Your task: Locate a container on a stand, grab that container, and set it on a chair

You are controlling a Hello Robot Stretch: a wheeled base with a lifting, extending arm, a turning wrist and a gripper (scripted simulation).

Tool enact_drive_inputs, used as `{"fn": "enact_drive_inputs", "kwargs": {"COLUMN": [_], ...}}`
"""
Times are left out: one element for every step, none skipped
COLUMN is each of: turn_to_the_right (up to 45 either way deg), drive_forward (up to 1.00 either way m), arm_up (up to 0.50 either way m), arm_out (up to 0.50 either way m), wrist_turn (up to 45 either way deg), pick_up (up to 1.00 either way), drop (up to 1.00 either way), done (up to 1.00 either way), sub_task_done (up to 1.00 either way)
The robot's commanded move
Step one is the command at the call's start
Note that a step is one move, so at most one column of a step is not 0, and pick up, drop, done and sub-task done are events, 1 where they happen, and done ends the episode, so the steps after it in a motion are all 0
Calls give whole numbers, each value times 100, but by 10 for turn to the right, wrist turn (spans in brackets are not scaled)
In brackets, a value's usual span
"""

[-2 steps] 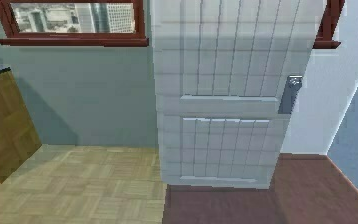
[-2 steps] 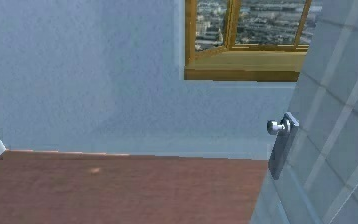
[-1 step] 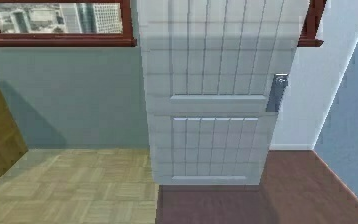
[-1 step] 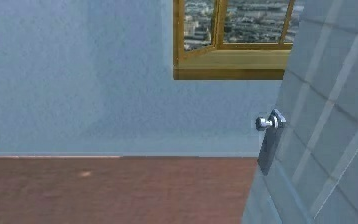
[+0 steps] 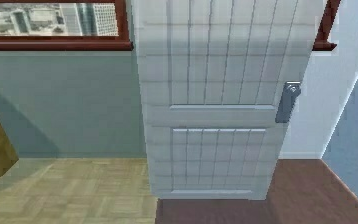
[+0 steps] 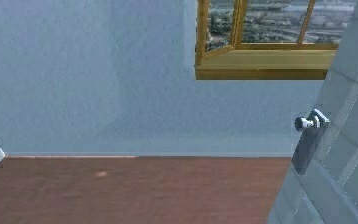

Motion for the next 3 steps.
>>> {"fn": "enact_drive_inputs", "kwargs": {"turn_to_the_right": [-450,-390,0], "drive_forward": [0,0,40], "arm_up": [0,0,0], "arm_out": [0,0,0], "wrist_turn": [0,0,0], "pick_up": [0,0,0], "drop": [0,0,0], "done": [0,0,0], "sub_task_done": [0,0,0]}}
